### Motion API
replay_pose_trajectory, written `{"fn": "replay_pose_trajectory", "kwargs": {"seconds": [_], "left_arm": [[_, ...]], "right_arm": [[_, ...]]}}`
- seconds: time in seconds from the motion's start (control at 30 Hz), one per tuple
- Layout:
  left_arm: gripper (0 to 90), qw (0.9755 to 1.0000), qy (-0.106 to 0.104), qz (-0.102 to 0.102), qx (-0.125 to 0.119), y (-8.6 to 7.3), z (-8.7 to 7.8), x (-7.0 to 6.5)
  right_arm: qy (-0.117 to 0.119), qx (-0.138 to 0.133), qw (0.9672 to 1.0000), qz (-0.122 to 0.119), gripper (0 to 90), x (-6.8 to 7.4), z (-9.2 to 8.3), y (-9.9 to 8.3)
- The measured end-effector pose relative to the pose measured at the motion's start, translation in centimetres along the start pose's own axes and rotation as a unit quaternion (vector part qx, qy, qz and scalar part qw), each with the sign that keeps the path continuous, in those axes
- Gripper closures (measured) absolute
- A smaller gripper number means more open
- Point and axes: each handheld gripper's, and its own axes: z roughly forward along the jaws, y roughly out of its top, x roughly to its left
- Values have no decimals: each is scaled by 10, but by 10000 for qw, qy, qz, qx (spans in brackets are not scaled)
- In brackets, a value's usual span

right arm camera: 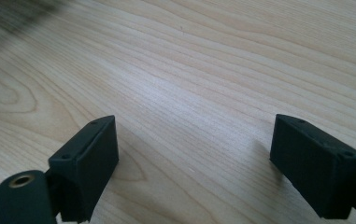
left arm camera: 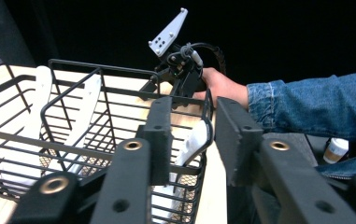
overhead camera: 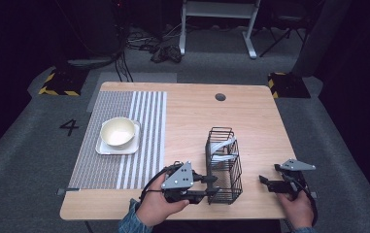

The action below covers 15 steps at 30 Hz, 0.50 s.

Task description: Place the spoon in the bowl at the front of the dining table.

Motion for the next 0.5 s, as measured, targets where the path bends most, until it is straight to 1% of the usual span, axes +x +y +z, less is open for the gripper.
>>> {"fn": "replay_pose_trajectory", "kwargs": {"seconds": [0.23,0.33,0.4,0.5], "left_arm": [[703,10000,10,41,-6,1,2,3],[722,9999,58,91,29,1,4,4],[766,9999,74,107,28,0,6,6],[776,9999,58,105,50,-1,8,8]], "right_arm": [[-1,-1,10000,-2,154,0,0,0],[-1,0,10000,0,154,0,0,0],[0,-1,10000,-2,155,0,0,0],[-1,0,10000,0,155,0,0,0]]}}
